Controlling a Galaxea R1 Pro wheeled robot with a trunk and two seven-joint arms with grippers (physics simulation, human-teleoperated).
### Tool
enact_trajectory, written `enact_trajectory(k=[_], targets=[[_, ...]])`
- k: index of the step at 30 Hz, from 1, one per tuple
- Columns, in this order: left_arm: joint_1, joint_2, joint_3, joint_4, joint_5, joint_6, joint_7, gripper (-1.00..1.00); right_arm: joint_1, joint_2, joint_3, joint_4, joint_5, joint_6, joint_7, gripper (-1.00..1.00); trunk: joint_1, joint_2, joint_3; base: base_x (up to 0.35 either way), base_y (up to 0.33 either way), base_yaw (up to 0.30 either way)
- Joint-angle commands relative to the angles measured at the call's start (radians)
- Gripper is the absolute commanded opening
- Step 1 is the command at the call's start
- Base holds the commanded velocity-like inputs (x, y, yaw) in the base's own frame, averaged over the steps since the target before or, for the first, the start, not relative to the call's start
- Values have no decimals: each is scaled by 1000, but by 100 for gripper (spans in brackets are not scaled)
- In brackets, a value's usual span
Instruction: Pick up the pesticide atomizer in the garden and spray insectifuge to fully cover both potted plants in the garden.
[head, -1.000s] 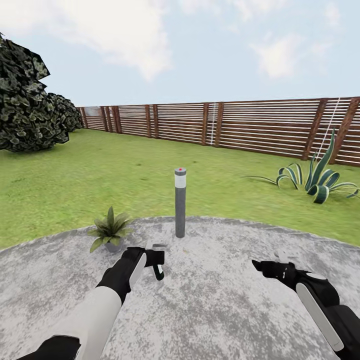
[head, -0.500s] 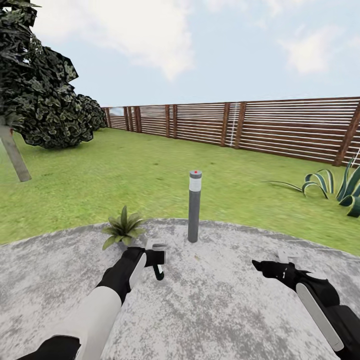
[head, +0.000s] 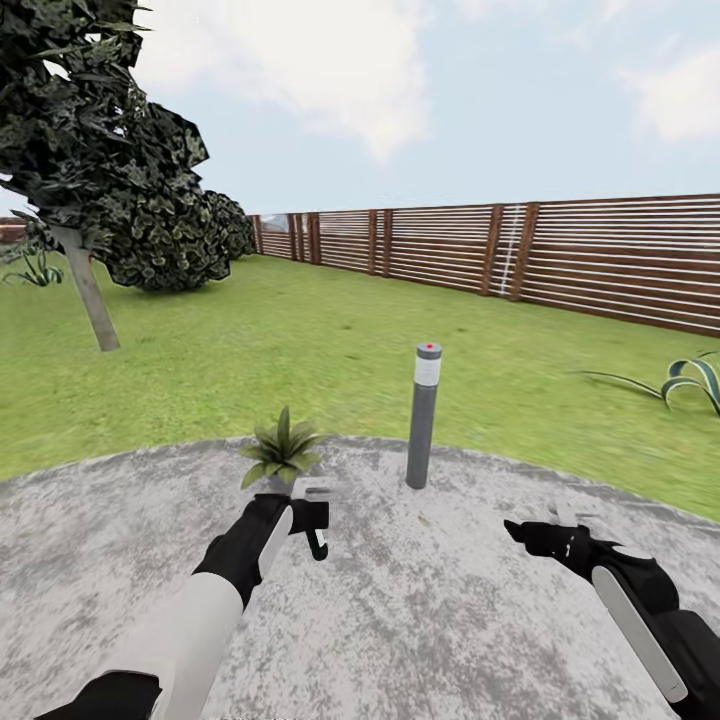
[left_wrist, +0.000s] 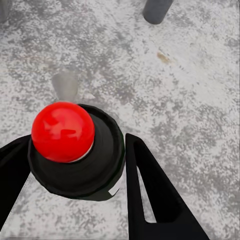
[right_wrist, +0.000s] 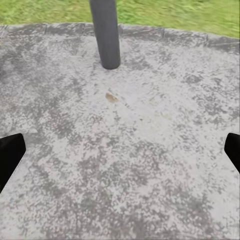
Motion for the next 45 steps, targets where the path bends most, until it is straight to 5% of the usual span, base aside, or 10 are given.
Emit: enact_trajectory(k=[1, 23, 45], targets=[[-1, 0, -1, -1, 4, 5, 0, -100, 0, -1, 2, -1, -10, 3, -9, 100, -4, 7, 2, 0, 0, 246], [-1, 0, -1, -1, 4, 5, 0, -100, 0, -1, 2, -1, -10, 3, -9, 100, -88, 161, 71, 0, 0, 241], [-1, 0, -1, -1, 4, 5, 0, -100, 0, -1, 2, -1, -10, 3, -9, 100, -173, 315, 157, 0, 0, 9]])
